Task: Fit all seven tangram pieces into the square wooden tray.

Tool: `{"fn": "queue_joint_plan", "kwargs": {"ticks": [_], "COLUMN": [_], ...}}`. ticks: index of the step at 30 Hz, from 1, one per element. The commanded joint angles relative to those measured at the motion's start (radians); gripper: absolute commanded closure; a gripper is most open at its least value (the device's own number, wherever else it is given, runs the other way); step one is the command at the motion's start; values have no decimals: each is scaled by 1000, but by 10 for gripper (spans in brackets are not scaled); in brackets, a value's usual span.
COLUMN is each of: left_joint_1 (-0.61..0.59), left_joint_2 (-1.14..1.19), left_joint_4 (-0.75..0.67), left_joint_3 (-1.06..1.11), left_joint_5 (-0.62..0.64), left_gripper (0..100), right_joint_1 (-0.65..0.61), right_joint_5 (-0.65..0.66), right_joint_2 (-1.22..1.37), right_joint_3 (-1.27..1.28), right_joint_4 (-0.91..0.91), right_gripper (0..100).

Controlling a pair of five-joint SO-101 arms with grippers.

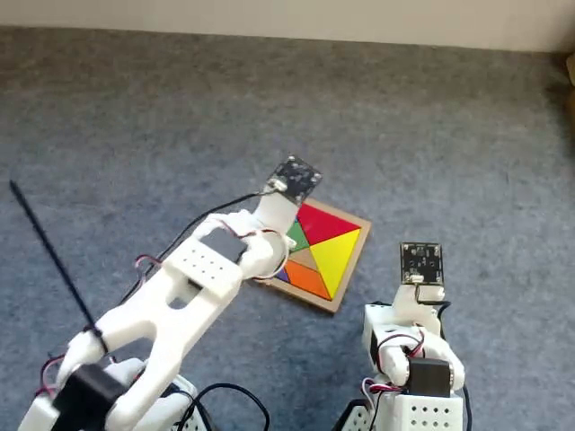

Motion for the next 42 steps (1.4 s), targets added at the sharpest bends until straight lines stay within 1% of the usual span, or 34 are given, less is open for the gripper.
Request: {"fn": "queue_joint_plan", "kwargs": {"ticks": [1,12,27,28,31,33,42], "left_joint_1": [-30,-30,-30,-30,-30,-30,-30], "left_joint_2": [-148,-341,-671,-688,-736,-773,-938], "left_joint_4": [-78,-98,-98,-98,-100,-100,-100], "left_joint_3": [65,180,351,361,401,427,513], "left_joint_5": [-9,-9,-11,-21,-117,-157,-164], "left_gripper": [994,994,994,994,994,994,991], "right_joint_1": [12,12,12,12,12,12,13], "right_joint_5": [0,0,0,0,0,0,0], "right_joint_2": [-25,-25,-25,-25,-25,-25,-25], "right_joint_3": [131,131,131,131,131,131,131], "right_joint_4": [10,10,10,10,10,10,10], "right_gripper": [993,993,993,993,993,993,993]}}
